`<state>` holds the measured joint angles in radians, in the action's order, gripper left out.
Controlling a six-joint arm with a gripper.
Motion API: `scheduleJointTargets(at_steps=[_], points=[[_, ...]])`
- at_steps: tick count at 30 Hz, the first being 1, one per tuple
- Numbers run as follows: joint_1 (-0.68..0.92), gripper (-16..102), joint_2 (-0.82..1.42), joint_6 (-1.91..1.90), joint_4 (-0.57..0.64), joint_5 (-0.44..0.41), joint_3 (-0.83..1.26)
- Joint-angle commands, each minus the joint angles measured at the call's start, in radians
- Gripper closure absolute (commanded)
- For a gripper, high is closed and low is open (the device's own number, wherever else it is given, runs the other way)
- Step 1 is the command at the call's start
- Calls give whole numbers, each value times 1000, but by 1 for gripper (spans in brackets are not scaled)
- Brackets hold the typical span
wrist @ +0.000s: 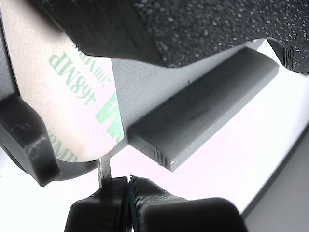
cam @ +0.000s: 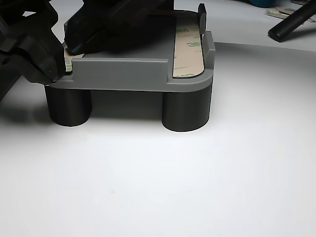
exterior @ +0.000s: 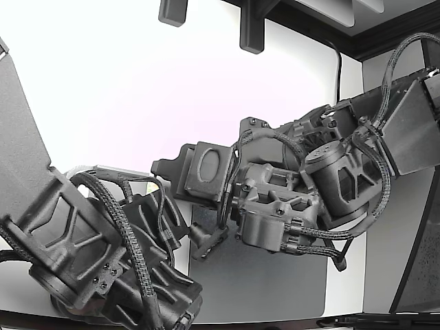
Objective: Peel off protective film from adhesive tape.
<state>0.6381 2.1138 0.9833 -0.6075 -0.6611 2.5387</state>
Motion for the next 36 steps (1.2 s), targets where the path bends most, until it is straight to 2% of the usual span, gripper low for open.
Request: scheduleJointTargets(at_steps=[1,36], points=[[-5,98,21,-3,15,3,-23],[0,98,37,-26,-2,14,-12]])
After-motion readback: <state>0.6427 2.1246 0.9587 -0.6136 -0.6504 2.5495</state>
